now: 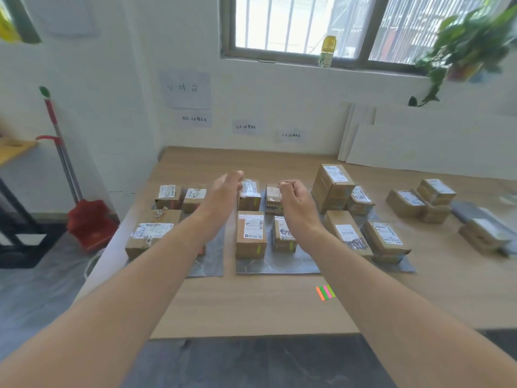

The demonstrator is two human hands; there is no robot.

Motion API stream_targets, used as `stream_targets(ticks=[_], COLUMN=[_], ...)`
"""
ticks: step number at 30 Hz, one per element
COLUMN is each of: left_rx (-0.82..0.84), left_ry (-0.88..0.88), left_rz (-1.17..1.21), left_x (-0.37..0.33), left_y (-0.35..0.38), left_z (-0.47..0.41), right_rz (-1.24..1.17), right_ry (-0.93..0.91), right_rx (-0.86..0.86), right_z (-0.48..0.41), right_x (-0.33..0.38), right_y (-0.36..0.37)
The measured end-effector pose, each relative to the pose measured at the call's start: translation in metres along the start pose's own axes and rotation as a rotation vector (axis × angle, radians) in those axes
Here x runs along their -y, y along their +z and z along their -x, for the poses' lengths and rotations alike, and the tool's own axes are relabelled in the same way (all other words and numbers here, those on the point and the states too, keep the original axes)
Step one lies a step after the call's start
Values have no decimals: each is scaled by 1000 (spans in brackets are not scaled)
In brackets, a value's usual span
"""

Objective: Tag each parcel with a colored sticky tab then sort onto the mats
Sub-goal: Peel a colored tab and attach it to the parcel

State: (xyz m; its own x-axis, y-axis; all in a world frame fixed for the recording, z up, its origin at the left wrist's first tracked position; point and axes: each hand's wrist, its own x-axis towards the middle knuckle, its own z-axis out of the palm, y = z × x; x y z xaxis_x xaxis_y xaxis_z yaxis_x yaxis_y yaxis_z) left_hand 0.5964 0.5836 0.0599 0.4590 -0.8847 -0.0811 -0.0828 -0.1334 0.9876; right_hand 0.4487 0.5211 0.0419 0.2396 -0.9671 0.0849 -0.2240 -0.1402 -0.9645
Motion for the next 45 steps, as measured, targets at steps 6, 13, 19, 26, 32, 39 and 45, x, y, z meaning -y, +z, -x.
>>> stream_targets(ticks=[6, 13, 19, 26, 32, 39, 45], left_rx=[67, 163, 252, 365, 481, 560, 626], left_ry=[-17, -15, -29, -25, -75, -149, -185], left_rz=[15, 44, 46, 52, 36, 4, 0], left_x=[-16, -28, -39, -61, -65, -56, -59], left_y=[62, 176, 283, 391, 469, 560, 636], left_z=[17, 40, 65, 82, 64, 11, -50], right_rz=[21, 23, 13, 44, 7, 17, 23], right_ry=[14, 59, 91, 104, 135, 222, 267], right_rx=[-67, -178, -263, -375, -466, -557, -622], right_z=[7, 22, 35, 34, 13, -39, -99], right_x=[-17, -52, -75, -99, -129, -169, -197], right_y=[-70, -180, -277, -380, -440, -493, -540])
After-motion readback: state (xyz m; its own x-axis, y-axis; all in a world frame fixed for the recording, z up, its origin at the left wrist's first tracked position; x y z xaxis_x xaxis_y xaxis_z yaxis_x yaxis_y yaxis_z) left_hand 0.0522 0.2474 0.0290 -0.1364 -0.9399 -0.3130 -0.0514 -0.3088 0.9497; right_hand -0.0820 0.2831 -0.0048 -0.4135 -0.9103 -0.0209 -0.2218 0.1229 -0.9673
